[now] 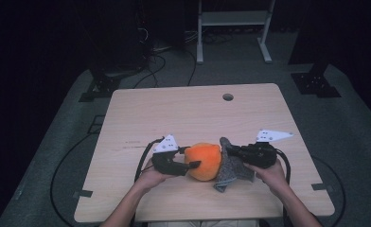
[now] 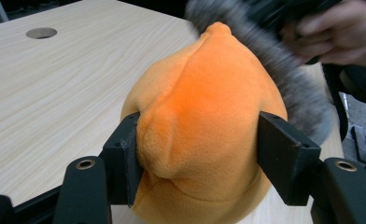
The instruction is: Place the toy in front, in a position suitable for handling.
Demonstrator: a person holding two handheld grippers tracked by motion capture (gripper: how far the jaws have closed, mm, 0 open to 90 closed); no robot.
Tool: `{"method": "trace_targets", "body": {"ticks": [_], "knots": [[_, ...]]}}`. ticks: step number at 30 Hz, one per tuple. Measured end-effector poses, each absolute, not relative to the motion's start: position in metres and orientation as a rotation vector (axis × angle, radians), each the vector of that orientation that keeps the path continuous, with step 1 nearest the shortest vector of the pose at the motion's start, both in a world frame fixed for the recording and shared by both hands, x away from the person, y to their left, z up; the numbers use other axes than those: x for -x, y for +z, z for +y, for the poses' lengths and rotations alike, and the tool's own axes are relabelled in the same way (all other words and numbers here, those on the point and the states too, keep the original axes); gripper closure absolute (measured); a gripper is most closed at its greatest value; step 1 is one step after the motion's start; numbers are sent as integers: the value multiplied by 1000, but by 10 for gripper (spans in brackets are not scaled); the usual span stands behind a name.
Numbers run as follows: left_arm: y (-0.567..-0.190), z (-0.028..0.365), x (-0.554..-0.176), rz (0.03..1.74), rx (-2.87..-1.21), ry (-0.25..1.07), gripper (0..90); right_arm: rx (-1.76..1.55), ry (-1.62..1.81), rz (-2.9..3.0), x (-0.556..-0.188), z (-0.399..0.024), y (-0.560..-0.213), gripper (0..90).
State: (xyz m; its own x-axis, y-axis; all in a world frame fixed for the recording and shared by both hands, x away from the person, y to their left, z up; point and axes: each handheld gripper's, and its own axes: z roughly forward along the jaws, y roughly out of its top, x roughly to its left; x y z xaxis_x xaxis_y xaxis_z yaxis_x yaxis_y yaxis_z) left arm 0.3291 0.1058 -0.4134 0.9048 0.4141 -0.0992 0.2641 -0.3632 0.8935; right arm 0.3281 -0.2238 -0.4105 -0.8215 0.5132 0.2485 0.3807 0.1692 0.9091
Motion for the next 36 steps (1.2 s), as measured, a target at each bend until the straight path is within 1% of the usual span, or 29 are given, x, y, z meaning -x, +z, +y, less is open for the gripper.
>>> {"method": "trace_targets", "body": {"ticks": [1,4,5,6,7,8,9,10,12,13,15,17,19,21,22,24,25,26,29,32,35,36], "knots": [[-412,100,-329,489,-1971,181,367,-828,1745,2299,-322,-224,-400,830],[-410,94,-329,477,-1979,194,357,-773,1716,2309,-318,-219,-392,830],[-409,89,-328,454,-1984,198,334,-729,1654,2335,-320,-211,-391,831],[-409,89,-328,454,-1984,198,287,-729,1654,2335,-320,-211,-391,831],[-409,90,-330,433,-1976,185,201,-721,1591,2362,-323,-204,-397,830],[-409,90,-330,433,-1976,185,160,-723,1594,2358,-325,-205,-398,830],[-416,94,-334,434,-1954,157,132,-725,1597,2356,-326,-206,-399,829],[-416,94,-334,434,-1954,157,117,-725,1597,2356,-326,-206,-399,829],[-428,94,-339,439,-1988,140,113,-728,1578,2343,-329,-209,-401,828],[-431,93,-340,436,-2001,162,134,-729,1575,2338,-330,-210,-401,828],[-432,92,-338,432,-1985,181,252,-738,1559,2338,-332,-212,-403,828],[-430,89,-336,445,-1995,209,331,-728,1556,2336,-331,-214,-403,830],[-428,87,-336,463,-1999,208,367,-708,1547,2339,-329,-215,-402,831],[-426,81,-334,456,-2006,218,379,-605,1521,2373,-317,-207,-396,832],[-426,81,-334,456,-2006,218,384,-605,1521,2373,-317,-207,-396,832],[-423,72,-328,406,-2039,266,395,-509,1509,2406,-309,-190,-387,832],[-423,72,-328,406,-2039,266,401,-509,1509,2406,-309,-190,-387,832],[-422,64,-320,330,-2083,346,409,-453,1502,2413,-306,-178,-379,833],[-422,60,-314,299,-2102,390,420,-437,1466,2416,-312,-171,-372,834],[-425,66,-315,319,-2083,368,423,-467,1468,2403,-317,-176,-371,834],[-428,71,-315,340,-2058,336,419,-556,1446,2380,-325,-195,-379,834],[-428,71,-315,340,-2058,336,416,-556,1446,2380,-325,-195,-379,834]]}}
